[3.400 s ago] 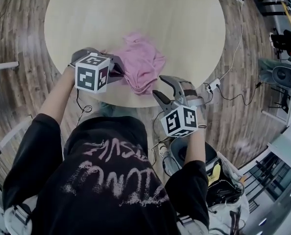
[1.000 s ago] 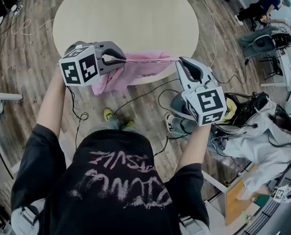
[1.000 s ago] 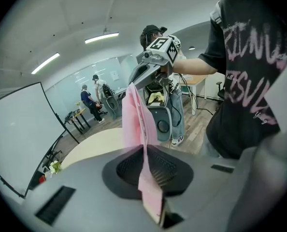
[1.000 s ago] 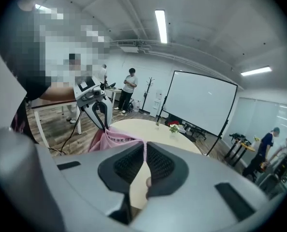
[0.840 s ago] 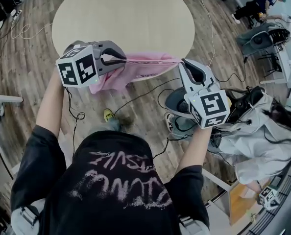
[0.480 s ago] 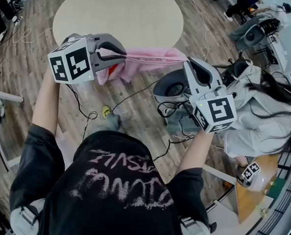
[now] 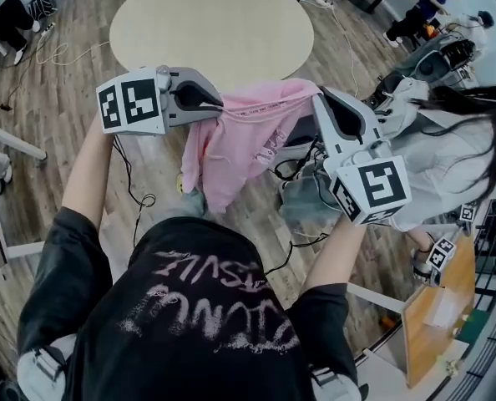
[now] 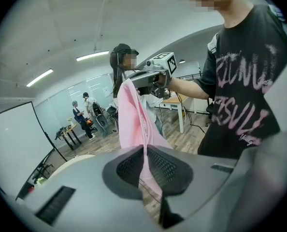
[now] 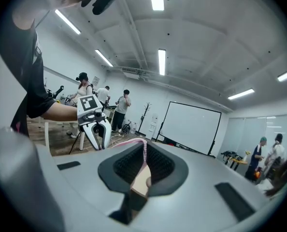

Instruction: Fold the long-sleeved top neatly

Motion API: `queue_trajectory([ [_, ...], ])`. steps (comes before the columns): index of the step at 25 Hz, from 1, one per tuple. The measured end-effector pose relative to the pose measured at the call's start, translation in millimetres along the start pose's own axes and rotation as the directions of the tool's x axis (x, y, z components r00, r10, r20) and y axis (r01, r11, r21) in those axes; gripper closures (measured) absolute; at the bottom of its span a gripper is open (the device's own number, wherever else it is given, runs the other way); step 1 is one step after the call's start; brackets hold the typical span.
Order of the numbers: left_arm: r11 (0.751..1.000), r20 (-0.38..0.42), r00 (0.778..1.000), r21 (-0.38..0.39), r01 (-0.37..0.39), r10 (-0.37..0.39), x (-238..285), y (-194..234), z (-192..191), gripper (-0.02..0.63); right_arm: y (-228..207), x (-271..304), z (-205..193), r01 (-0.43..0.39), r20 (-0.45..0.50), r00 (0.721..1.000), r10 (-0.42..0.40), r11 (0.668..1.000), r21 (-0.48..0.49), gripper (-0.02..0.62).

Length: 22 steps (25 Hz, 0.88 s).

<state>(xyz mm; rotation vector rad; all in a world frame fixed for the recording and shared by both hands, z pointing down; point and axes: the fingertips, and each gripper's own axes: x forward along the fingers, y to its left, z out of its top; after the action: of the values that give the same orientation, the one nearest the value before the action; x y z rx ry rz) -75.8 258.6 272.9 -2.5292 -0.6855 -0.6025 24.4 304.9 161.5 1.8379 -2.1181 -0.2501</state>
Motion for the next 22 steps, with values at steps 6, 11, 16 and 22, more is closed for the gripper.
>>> queue_trajectory([
  [6, 0.998, 0.072, 0.997, -0.06, 0.019, -0.014, 18.9, -15.9, -1.8, 0.566, 4.8, 6.4, 1.6, -0.01, 0.002, 1.0, 0.01, 1.0, 0.016, 0.574],
  [11, 0.998, 0.119, 0.993, -0.066, 0.009, -0.001, 31.6, -20.9, 5.6, 0.546, 0.7, 9.3, -3.0, 0.004, -0.002, 1.0, -0.003, 0.999, 0.036, 0.574],
  [16, 0.997, 0.142, 0.989, -0.069, -0.022, 0.031, 41.6, -15.1, 14.9, 0.532, -2.1, 12.4, -6.7, 0.014, -0.005, 1.0, -0.014, 0.998, 0.054, 0.574],
  [22, 0.982, 0.131, 0.977, -0.107, -0.155, 0.168, 45.5, 7.5, 3.7, 0.442, -4.2, 16.4, -10.1, 0.023, -0.008, 1.0, -0.022, 0.997, 0.075, 0.574],
])
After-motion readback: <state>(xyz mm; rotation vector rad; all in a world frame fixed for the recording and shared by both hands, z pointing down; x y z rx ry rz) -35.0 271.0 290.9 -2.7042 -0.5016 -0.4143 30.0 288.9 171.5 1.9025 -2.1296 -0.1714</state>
